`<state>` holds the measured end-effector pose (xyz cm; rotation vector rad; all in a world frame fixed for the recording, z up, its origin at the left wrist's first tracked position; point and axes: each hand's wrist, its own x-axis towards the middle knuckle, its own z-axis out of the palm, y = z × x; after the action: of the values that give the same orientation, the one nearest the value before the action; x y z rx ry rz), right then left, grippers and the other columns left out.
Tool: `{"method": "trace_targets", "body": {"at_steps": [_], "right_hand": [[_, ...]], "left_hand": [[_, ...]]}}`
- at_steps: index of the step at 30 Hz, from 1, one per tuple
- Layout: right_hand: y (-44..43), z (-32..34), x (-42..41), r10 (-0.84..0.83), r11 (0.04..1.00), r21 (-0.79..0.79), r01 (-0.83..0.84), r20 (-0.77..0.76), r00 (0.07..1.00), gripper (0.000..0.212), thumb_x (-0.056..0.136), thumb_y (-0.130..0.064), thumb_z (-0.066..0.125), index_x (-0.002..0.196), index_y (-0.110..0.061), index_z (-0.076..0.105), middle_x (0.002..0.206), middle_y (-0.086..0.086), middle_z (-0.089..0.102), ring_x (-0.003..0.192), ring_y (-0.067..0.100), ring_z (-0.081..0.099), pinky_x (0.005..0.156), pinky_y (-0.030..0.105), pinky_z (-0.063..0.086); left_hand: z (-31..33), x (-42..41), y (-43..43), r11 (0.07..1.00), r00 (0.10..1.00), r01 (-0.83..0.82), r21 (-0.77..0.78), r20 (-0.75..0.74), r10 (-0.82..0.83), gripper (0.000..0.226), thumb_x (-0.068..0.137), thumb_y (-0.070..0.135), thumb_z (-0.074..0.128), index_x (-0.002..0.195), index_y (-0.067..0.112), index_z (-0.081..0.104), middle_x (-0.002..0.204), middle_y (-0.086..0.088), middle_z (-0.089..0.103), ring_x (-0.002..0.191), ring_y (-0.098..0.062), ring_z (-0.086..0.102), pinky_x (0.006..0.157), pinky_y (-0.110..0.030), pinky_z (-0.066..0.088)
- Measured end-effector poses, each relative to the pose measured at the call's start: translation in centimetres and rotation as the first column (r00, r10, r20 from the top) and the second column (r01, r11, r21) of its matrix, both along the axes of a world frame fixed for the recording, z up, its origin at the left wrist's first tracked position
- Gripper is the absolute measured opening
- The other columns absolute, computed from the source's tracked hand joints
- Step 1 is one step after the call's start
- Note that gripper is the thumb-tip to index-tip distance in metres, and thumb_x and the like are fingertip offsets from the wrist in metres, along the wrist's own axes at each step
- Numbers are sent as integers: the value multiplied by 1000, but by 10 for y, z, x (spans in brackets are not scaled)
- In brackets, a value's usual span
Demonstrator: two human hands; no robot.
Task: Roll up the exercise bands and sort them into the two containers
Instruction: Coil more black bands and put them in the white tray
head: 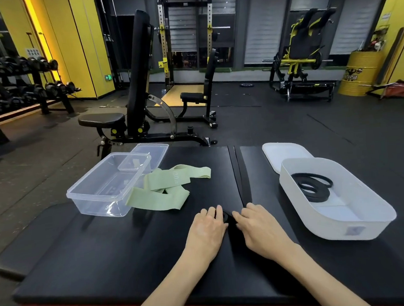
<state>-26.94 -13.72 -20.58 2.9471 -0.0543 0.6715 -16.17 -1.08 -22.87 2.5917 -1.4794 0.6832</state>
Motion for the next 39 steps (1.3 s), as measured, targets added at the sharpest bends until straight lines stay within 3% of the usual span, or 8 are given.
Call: {"method": "trace_targets", "body": {"at_steps": [5, 12, 16, 19, 22, 24, 31, 39], "right_hand": [[17, -1, -4, -16, 999, -35, 16, 11, 1000, 6, 76, -18, 55, 74, -15, 60, 59, -3, 46, 61, 18, 42, 56, 27, 35], [23, -12, -11, -98, 994, 48, 97, 25, 995, 38, 75, -11, 59, 113, -6, 62, 80, 1, 51, 73, 20, 47, 65, 27, 41], [20, -14, -13, -61, 995, 84, 60, 5, 998, 44, 78, -9, 52, 121, -3, 58, 91, 2, 50, 86, 21, 48, 92, 34, 44], [11, -11, -19, -4, 994, 113, 12, -69, 998, 51, 81, -8, 49, 131, -7, 50, 91, 1, 48, 83, 19, 44, 86, 24, 40], [-1, -5, -25, 5, 997, 74, 5, -136, 991, 61, 78, -6, 52, 138, -15, 43, 90, -2, 47, 79, 16, 42, 81, 20, 33], [-4, -2, -24, 6, 999, 36, -1, -156, 988, 68, 70, -2, 54, 136, -16, 44, 86, -3, 46, 75, 16, 41, 76, 20, 36], [2, -6, -15, -15, 1000, 5, 15, -53, 999, 52, 71, -6, 60, 123, -13, 58, 75, -4, 44, 67, 15, 39, 66, 21, 26], [19, -7, 1, -54, 997, 49, 53, 20, 998, 25, 70, -19, 75, 92, -16, 65, 71, -5, 54, 63, 16, 52, 57, 26, 43]], "left_hand": [[5, -5, 3, 1000, 1000, -20, 3, -19, 20, 57, 52, 52, 86, 94, 15, 75, 65, -1, 59, 52, -13, 52, 46, -21, 41], [1, -4, 3, 1000, 998, 25, 7, -53, -25, 56, 64, 50, 80, 105, 12, 71, 76, -6, 57, 61, -16, 52, 51, -24, 48], [12, -4, 17, 985, 994, 85, 150, -88, -72, 67, 92, 42, 13, 147, 7, 28, 127, -17, 42, 104, -27, 43, 96, -34, 40], [23, 8, 27, 943, 963, 264, 205, 6, -270, 52, 100, 27, 25, 148, 7, 28, 141, -18, 34, 111, -30, 40, 102, -35, 35], [33, 21, 25, 896, 938, 326, 300, -223, -266, 57, 103, 22, 29, 152, 12, 0, 152, -9, 14, 117, -29, 34, 107, -35, 28], [38, 24, 22, 877, 912, 372, 305, -295, -285, 59, 103, 18, 32, 152, 15, 0, 158, 2, 7, 112, -27, 34, 105, -32, 28], [28, 29, 23, 904, 911, 366, 222, -283, -300, 56, 102, 27, 38, 151, 20, 13, 148, 5, 25, 104, -24, 38, 102, -31, 32], [16, 25, 26, 979, 910, 202, 36, -376, -174, 61, 96, 46, 46, 147, 16, 29, 137, 0, 38, 114, -18, 45, 99, -31, 40]]}}
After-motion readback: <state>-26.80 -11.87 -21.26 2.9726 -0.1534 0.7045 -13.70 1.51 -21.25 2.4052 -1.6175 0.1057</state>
